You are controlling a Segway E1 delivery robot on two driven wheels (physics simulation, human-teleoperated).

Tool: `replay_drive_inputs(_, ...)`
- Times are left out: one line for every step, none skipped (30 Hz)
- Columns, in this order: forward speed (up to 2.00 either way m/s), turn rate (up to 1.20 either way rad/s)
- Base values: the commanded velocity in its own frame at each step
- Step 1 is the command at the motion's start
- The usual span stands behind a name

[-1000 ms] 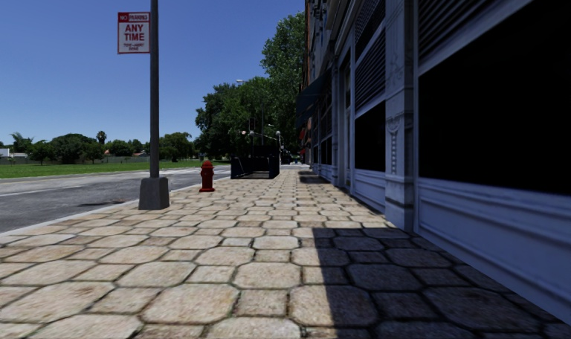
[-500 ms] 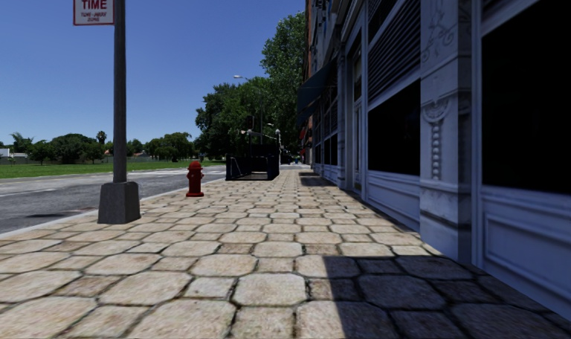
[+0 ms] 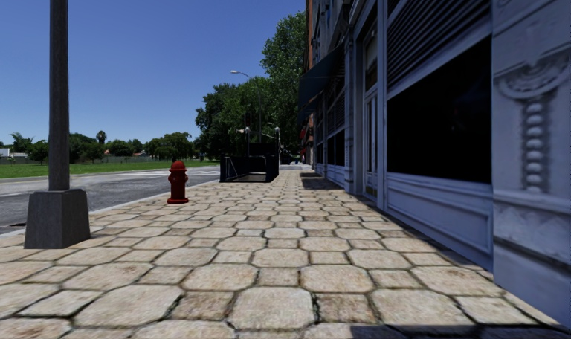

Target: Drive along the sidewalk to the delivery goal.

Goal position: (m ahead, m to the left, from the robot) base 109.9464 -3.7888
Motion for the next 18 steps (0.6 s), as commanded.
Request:
replay_drive_inputs(2.00, 0.00)
replay_drive_inputs(2.00, 0.00)
replay_drive_inputs(2.00, 0.00)
replay_drive_inputs(2.00, 0.00)
replay_drive_inputs(2.00, 0.00)
replay_drive_inputs(2.00, 0.00)
replay_drive_inputs(2.00, 0.00)
replay_drive_inputs(2.00, 0.00)
replay_drive_inputs(2.00, 0.00)
replay_drive_inputs(2.00, 0.00)
replay_drive_inputs(2.00, 0.00)
replay_drive_inputs(2.00, 0.00)
replay_drive_inputs(2.00, 0.00)
replay_drive_inputs(2.00, 0.00)
replay_drive_inputs(2.00, 0.00)
replay_drive_inputs(2.00, 0.00)
replay_drive_inputs(2.00, 0.00)
replay_drive_inputs(2.00, 0.00)
